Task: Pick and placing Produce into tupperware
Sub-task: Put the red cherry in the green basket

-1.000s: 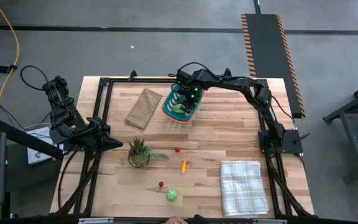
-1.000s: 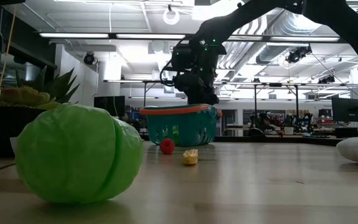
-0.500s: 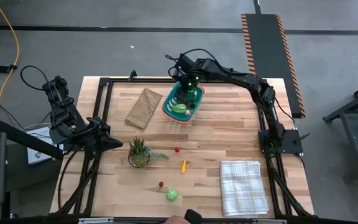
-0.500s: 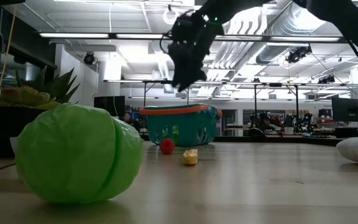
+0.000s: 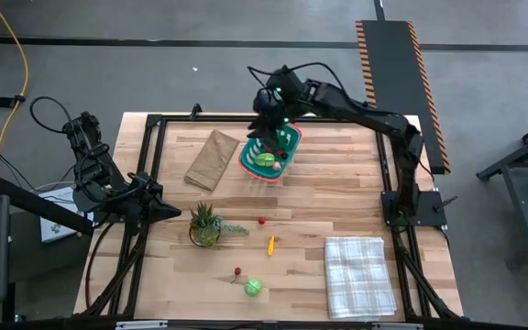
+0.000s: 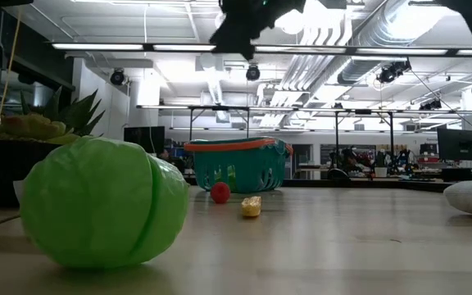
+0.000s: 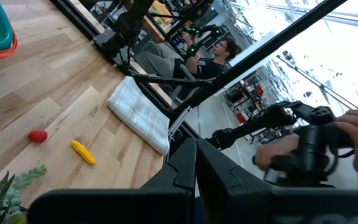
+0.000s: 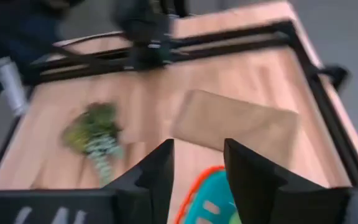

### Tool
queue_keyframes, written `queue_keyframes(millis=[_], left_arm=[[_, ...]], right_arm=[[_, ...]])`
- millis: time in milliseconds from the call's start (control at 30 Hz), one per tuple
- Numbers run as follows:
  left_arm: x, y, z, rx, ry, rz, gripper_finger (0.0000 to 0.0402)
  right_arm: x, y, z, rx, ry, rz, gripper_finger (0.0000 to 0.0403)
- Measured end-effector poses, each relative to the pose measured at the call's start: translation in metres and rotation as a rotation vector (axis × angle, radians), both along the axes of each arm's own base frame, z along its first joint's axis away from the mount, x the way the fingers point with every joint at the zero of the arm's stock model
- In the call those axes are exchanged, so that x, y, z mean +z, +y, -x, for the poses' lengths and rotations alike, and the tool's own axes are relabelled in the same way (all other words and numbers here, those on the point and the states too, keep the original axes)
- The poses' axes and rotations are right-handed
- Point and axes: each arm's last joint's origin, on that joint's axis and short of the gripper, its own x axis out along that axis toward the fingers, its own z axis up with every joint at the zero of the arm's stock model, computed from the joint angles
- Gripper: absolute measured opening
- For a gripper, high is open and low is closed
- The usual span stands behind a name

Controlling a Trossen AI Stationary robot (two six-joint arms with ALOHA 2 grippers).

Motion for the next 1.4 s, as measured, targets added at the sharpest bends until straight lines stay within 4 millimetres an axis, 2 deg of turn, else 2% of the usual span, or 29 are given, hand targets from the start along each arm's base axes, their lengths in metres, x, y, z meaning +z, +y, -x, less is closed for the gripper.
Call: queue_keyframes(millis=[133,233,400,567,700,867,1100,1267,1400], left_arm=[[0.000,0.000,0.000,0.000,0.000,0.000,0.0001],[0.000,0.000,0.000,0.000,0.000,0.000,0.0001],[0.000,0.000,0.000,0.000,0.000,0.000,0.0001],[0.000,0.000,0.000,0.000,0.000,0.000,0.0001],[0.000,0.000,0.000,0.000,0.000,0.000,0.0001],[0.000,0.000,0.000,0.000,0.000,0.000,0.0001],[0.000,0.000,0.000,0.000,0.000,0.000,0.0001],[0.000,0.000,0.000,0.000,0.000,0.000,0.0001],[0.000,0.000,0.000,0.000,0.000,0.000,0.0001]], right_arm=[[0.014,0.027,0.014,0.142,-0.031,0.071,0.0102],[0.010,0.045,0.030,0.190,-0.017,0.085,0.0081],[-0.013,0.069,0.065,0.190,-0.071,0.065,0.0044],[-0.040,0.091,0.099,0.160,-0.138,-0.030,0.0007],[-0.057,0.108,0.119,0.153,-0.155,-0.138,0.0005],[-0.079,0.127,0.132,0.210,-0.172,-0.240,0.0004],[-0.103,0.149,0.136,0.313,-0.177,-0.363,0.0000],[-0.102,0.158,0.138,0.413,-0.172,-0.405,0.0000],[-0.090,0.159,0.148,0.510,-0.176,-0.509,0.0000]])
